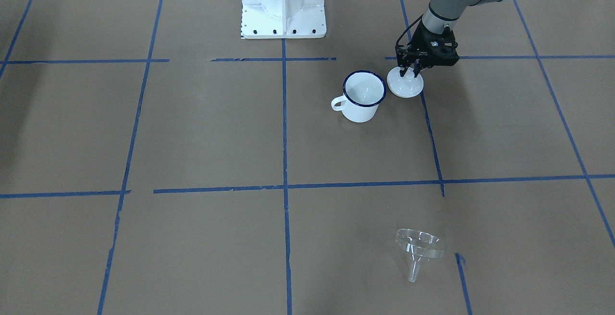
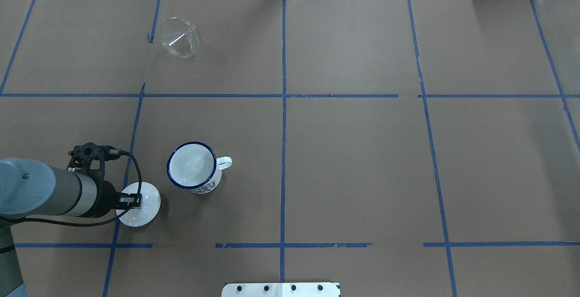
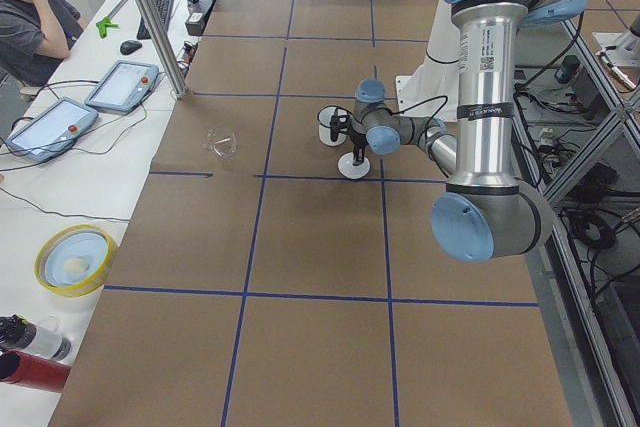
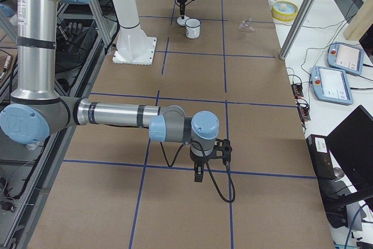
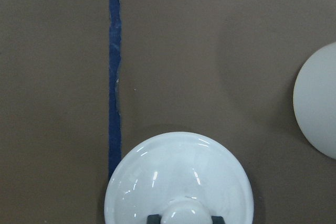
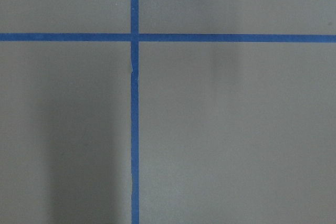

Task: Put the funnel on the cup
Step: 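Carry the lid beside the mug, nearer the robot, and lower it, then release the lid and move the left gripper to the glass funnel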

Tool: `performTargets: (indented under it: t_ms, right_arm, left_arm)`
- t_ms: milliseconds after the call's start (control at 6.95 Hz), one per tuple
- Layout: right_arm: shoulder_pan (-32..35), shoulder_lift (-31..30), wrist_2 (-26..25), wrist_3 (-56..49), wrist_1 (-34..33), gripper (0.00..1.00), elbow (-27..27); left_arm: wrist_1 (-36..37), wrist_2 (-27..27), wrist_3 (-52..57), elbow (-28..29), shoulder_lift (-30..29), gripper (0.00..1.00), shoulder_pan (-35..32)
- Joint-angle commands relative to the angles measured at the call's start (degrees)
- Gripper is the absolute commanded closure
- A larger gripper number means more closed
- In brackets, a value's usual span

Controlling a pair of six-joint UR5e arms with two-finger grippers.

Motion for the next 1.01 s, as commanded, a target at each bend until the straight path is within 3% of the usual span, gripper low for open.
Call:
performTargets:
  t_ms: [0,288,719,863]
  right_arm:
    - [0.0,0.0,0.0,0.0,0.0,0.0,0.0]
    - [0.0,0.0,0.0,0.0,0.0,0.0,0.0]
    - [0.0,0.0,0.0,0.0,0.0,0.0,-0.1]
    - [0.0,0.0,0.0,0.0,0.0,0.0,-0.1]
  left_arm:
    - [0.0,-0.1,0.1,-0.9,-0.3,0.0,-0.5]
    - [0.1,-0.3,0.4,-3.0,-0.2,0.0,-2.6]
    - [-0.2,-0.4,-0.9,-2.4,-3.8,0.0,-14.5]
    - [-0.6,-0.4,-9.7,-1.4,-5.9,0.0,-17.4]
